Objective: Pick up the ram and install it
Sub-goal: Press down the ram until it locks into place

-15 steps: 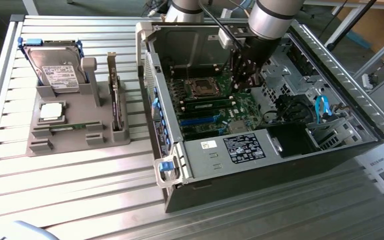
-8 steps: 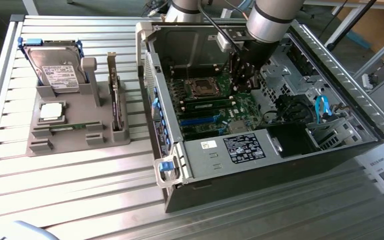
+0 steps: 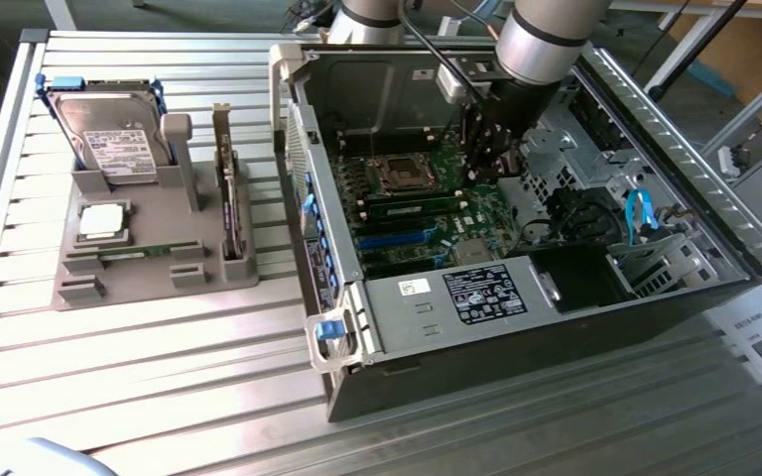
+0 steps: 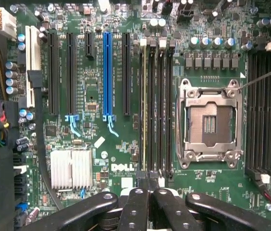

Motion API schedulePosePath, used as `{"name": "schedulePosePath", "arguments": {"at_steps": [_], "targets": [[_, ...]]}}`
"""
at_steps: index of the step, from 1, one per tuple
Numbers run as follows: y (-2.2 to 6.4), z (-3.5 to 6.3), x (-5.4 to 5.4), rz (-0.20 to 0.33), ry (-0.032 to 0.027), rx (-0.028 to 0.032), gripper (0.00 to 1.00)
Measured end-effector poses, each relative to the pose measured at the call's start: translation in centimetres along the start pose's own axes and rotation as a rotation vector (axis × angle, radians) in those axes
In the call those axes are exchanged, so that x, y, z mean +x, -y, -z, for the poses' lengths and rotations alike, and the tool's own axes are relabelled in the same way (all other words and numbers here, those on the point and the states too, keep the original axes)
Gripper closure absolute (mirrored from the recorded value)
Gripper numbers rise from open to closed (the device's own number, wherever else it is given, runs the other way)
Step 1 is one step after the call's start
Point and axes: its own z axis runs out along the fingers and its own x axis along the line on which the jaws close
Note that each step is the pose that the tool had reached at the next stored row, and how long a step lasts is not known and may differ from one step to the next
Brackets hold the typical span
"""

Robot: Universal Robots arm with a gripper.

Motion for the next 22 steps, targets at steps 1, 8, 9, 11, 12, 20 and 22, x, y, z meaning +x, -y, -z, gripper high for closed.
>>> {"name": "schedulePosePath", "arguments": {"at_steps": [1,8,9,11,12,20,22], "targets": [[0.05,0.00,0.00,0.000,0.0001,0.0000,0.90],[0.31,0.00,0.00,0.000,0.0001,0.0001,0.90],[0.31,0.00,0.00,0.000,0.0000,0.0000,0.90],[0.31,-0.03,0.01,0.000,0.0001,0.0000,0.90],[0.31,-0.09,0.00,0.000,0.0003,0.0001,0.90],[0.32,-0.60,0.01,0.000,0.0001,0.0000,0.90],[0.32,-0.69,0.01,0.000,0.0001,0.0000,0.90]]}}
